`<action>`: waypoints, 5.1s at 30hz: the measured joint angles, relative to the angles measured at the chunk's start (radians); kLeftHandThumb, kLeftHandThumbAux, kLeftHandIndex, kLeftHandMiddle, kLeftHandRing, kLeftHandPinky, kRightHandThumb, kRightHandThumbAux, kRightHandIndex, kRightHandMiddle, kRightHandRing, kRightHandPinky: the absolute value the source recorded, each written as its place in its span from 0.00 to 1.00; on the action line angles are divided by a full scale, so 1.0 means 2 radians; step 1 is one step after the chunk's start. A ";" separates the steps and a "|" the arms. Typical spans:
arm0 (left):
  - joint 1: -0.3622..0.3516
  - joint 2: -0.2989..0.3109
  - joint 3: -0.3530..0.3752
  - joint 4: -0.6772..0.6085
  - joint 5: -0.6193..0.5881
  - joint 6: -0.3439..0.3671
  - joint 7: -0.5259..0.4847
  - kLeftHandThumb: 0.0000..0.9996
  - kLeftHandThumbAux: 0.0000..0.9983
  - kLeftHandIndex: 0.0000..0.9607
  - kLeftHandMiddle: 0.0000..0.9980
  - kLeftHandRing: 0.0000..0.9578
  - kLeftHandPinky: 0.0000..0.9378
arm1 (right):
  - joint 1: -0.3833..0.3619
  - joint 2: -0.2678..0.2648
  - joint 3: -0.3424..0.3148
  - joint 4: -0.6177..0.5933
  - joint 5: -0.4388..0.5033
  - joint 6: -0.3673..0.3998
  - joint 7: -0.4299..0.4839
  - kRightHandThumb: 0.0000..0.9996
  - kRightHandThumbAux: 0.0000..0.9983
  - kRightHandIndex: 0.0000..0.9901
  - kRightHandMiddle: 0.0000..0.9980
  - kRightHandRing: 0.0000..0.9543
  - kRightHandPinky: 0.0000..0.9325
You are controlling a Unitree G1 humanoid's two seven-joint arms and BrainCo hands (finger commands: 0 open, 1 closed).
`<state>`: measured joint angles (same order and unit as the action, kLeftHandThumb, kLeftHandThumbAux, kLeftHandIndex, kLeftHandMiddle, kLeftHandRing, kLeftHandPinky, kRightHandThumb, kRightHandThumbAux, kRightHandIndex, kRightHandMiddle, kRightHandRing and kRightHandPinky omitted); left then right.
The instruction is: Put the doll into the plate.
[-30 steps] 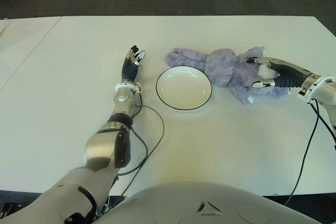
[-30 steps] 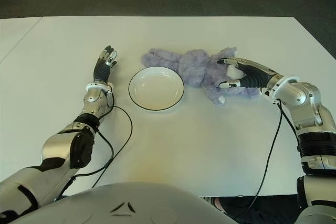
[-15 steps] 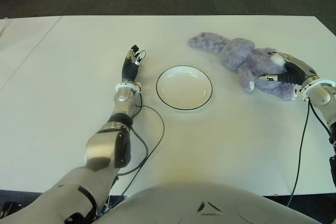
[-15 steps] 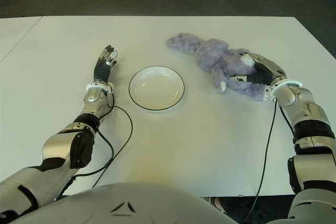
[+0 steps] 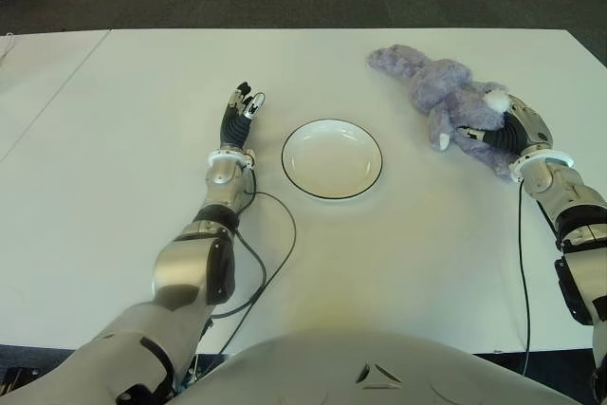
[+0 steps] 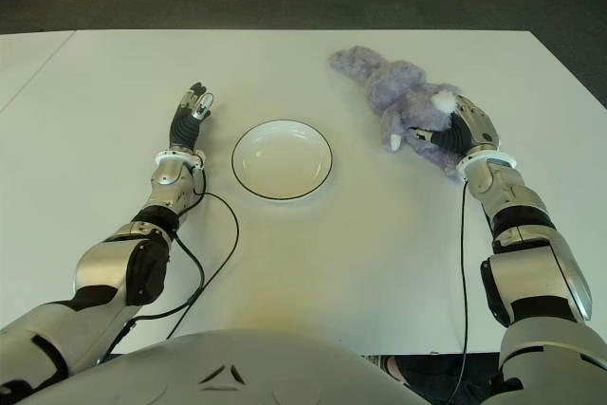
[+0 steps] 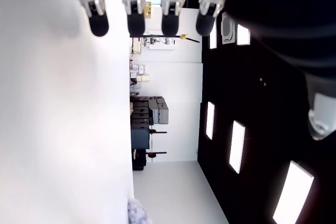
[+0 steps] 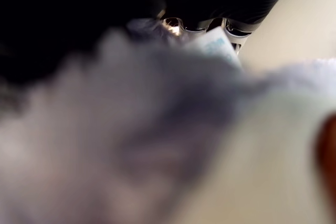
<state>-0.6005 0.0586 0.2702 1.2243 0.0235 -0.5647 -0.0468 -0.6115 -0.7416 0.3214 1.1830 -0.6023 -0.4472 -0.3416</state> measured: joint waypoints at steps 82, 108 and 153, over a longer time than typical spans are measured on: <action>-0.001 0.000 0.015 0.000 -0.017 -0.001 -0.007 0.00 0.46 0.04 0.08 0.06 0.04 | 0.112 0.049 -0.149 -0.512 0.033 -0.064 -0.088 0.70 0.72 0.44 0.86 0.92 0.93; 0.000 -0.001 0.017 0.000 -0.017 -0.004 -0.007 0.00 0.45 0.03 0.07 0.06 0.03 | 0.165 0.102 -0.147 -0.579 0.116 -0.146 0.011 0.71 0.71 0.44 0.85 0.91 0.92; 0.000 -0.006 0.015 0.000 -0.021 -0.006 0.001 0.00 0.46 0.03 0.07 0.06 0.04 | 0.150 0.163 -0.041 -0.309 -0.027 -0.216 -0.047 0.71 0.71 0.44 0.88 0.92 0.94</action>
<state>-0.6004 0.0468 0.2997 1.2243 -0.0176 -0.5766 -0.0452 -0.3114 -0.4153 0.2402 0.5643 -0.6564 -0.8800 -0.4346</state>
